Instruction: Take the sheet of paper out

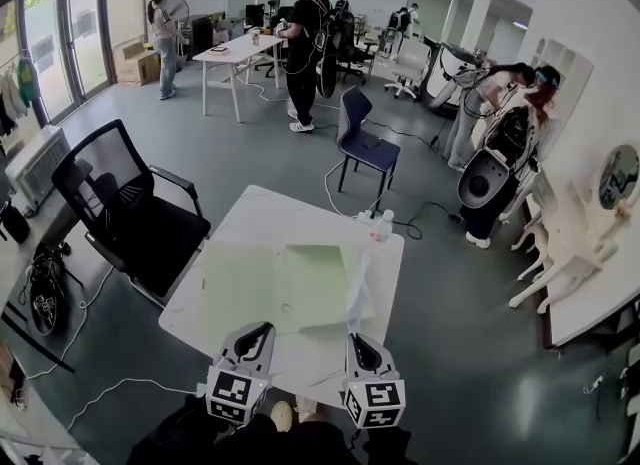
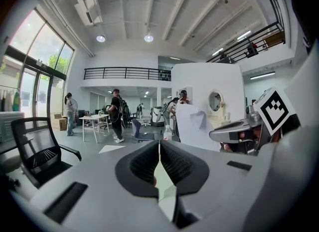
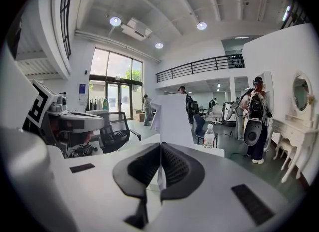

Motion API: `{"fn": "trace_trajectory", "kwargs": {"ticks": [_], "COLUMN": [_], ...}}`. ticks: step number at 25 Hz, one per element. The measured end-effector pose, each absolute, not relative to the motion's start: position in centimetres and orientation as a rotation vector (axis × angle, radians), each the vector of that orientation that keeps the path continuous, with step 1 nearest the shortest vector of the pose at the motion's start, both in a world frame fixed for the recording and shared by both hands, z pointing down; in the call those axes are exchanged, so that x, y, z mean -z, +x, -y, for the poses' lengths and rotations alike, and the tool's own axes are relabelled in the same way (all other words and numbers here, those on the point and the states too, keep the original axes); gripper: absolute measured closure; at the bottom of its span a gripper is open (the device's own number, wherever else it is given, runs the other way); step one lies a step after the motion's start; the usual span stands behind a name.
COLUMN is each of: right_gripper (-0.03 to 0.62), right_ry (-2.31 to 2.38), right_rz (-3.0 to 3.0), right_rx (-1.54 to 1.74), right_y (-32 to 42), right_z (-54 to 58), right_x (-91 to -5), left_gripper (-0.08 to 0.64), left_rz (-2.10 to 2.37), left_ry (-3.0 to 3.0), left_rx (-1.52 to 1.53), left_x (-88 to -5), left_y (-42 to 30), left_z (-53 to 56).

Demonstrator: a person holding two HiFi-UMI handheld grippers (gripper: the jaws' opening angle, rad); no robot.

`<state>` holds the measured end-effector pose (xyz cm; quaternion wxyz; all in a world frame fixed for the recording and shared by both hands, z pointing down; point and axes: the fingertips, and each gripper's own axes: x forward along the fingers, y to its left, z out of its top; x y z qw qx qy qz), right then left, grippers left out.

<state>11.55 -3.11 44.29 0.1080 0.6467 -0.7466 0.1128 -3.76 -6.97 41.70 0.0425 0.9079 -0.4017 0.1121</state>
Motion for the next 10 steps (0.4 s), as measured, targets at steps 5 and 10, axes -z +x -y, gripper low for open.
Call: {"fn": "trace_trajectory", "kwargs": {"ticks": [5, 10], "right_gripper": [0.574, 0.574], "right_ry": [1.902, 1.900], "right_rz": [2.195, 2.194], "right_rx": [-0.329, -0.335], "right_y": [11.41, 11.33], "right_z": [3.57, 3.89], "right_x": [-44.51, -44.78], "left_gripper": [0.531, 0.531], "left_rz": [1.222, 1.214], "left_ry": [2.778, 2.777], "left_rx": [-0.342, -0.347], "left_x": [-42.04, -42.36], "left_y": [-3.77, -3.75], "left_z": [7.50, 7.75]}}
